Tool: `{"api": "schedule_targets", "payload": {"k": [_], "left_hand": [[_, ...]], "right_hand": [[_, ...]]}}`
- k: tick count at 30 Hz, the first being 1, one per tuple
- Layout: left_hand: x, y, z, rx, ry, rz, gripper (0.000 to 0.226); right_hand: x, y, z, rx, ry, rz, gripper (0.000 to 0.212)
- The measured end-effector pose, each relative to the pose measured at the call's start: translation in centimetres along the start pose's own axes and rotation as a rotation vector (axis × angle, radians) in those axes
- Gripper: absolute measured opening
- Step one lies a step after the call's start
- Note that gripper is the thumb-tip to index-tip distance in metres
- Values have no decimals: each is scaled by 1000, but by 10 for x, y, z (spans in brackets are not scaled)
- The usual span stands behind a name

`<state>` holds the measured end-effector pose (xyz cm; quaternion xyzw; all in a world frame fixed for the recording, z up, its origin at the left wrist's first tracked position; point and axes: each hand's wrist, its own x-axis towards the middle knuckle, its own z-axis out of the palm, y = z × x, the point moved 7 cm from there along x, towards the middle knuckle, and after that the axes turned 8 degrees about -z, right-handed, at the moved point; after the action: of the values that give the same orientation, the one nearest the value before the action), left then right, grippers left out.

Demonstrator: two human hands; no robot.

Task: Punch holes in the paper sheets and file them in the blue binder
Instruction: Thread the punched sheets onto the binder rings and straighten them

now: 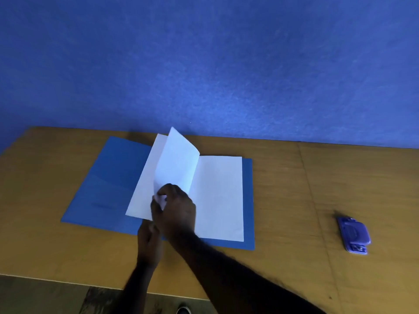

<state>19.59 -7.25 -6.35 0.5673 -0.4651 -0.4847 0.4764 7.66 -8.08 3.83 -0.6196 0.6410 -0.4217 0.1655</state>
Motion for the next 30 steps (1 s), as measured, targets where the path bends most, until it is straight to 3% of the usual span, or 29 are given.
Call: {"api": "schedule_targets", "payload": {"k": [1, 2, 5, 6, 8, 10, 13, 15, 17, 20, 23, 27, 30], "left_hand": [[-2, -1, 2, 52, -33, 25, 12], [-3, 1, 1, 100, -19, 58, 22], [-2, 19, -1, 148, 90, 149, 86], [-1, 21, -4, 146, 145, 139, 92], [4, 13, -11, 54, 247, 52, 68], [10, -2, -19, -69, 309, -85, 33], [14, -11, -28, -148, 340, -154, 24], [16, -14, -29, -166, 350, -166, 25], [16, -19, -29, -188, 353, -187, 23], [14, -23, -29, -193, 365, -190, 26], [15, -26, -27, -184, 349, -211, 8], [14, -22, -26, -159, 351, -195, 16], [16, -25, -26, -172, 331, -199, 3]], "right_hand": [[3, -5, 7, -20, -37, -38, 18], [5, -8, 13, -24, -81, -68, 24], [-1, -7, 29, 21, -247, -115, 55], [-6, 1, 27, 34, -243, -96, 62], [-19, 33, 11, 51, -115, 37, 59], [-44, 85, -11, -8, 33, 312, 51], [-99, 158, -42, -217, 112, 814, 64], [-125, 183, -51, -309, 79, 981, 82], [-136, 191, -53, -334, 61, 1057, 93], [-135, 193, -50, -326, 39, 1108, 93], [-130, 195, -50, -304, 19, 1127, 81], [-127, 194, -55, -282, 24, 1103, 62], [-123, 188, -55, -173, 116, 1038, 45]]}}
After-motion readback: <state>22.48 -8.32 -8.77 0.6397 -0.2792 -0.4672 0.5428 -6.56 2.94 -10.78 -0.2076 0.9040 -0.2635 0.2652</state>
